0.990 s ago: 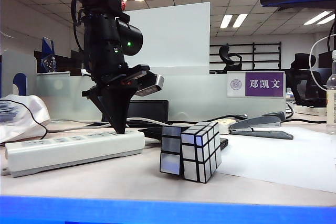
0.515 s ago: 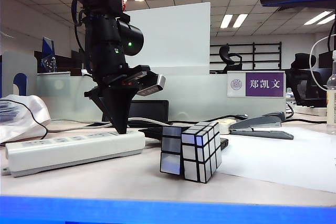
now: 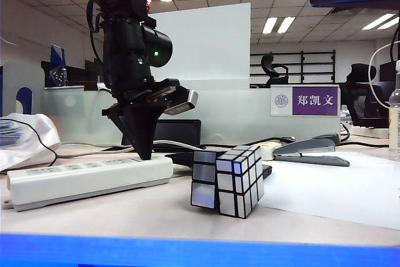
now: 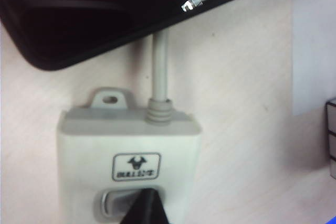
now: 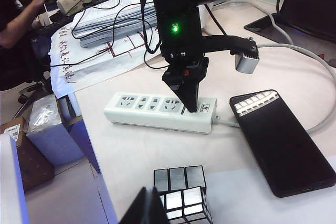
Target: Press the button on the power strip.
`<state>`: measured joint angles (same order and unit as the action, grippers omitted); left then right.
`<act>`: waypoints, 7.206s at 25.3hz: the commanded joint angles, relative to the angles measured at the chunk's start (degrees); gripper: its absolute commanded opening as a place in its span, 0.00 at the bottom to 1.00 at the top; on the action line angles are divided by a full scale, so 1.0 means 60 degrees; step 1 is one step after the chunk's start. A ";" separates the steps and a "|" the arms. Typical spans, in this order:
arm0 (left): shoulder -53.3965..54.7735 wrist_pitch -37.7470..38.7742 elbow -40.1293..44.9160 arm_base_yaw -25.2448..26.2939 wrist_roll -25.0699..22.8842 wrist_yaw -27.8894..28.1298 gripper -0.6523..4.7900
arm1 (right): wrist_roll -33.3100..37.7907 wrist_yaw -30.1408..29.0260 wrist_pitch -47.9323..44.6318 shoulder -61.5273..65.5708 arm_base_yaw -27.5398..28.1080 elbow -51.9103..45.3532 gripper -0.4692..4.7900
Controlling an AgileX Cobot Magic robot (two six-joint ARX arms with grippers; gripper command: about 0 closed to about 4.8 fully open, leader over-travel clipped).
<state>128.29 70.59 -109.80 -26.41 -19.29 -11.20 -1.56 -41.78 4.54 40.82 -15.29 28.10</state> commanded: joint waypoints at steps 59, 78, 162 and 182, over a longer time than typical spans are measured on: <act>-0.8495 -0.3100 0.1220 0.0109 0.1009 -0.0656 0.11 | 0.1319 -0.0047 -0.2900 -0.0576 -0.0004 0.0109 0.09; -1.5041 -0.4430 0.6677 0.0109 0.1821 0.1770 0.11 | 0.1836 -0.0044 -0.3340 -0.2324 -0.0007 0.0109 0.09; -2.1362 -0.8990 1.5730 0.5173 0.3617 -0.0255 0.11 | 0.2255 0.5016 -0.1461 -0.6685 -0.0015 -0.3461 0.09; -2.1362 -1.2156 1.7872 0.4397 0.4830 0.0922 0.11 | 0.2255 0.5016 -0.1435 -0.6685 -0.0015 -0.3461 0.09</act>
<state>0.21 -1.52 -3.03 0.01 8.03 -8.71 11.77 -11.66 -3.53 0.75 -15.33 7.05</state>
